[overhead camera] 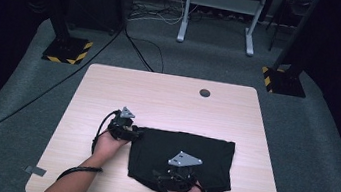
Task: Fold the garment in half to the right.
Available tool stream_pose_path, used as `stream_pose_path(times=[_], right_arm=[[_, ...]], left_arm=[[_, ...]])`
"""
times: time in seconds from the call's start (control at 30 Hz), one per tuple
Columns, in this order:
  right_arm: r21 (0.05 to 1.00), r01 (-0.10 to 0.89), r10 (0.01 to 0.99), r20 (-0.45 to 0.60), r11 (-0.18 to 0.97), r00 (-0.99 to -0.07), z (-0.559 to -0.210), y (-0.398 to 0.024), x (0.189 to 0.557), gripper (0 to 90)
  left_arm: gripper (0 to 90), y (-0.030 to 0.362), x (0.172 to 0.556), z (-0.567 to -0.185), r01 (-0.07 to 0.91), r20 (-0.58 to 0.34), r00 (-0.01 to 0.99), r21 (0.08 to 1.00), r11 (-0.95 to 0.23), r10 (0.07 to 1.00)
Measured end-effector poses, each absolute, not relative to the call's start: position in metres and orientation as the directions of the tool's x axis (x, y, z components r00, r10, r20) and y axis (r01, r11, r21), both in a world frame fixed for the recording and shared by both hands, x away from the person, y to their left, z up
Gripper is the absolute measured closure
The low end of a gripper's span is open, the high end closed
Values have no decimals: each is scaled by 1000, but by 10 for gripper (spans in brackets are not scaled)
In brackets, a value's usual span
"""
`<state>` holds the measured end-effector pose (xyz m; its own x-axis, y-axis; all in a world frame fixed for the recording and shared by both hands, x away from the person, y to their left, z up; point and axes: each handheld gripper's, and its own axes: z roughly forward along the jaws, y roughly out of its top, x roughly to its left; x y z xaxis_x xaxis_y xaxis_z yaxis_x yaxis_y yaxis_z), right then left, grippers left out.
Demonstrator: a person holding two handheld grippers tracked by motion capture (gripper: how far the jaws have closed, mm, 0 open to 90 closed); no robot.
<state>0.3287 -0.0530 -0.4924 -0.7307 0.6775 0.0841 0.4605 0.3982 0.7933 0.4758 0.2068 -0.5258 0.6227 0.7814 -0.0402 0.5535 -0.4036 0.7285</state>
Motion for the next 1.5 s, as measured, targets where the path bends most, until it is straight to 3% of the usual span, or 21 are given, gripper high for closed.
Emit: stream_pose_path(times=[1.5], right_arm=[[769,422,598,65,480,-799,-515,19,324,331]], left_arm=[[361,207,472,-529,527,-28,629,750,-399,777]])
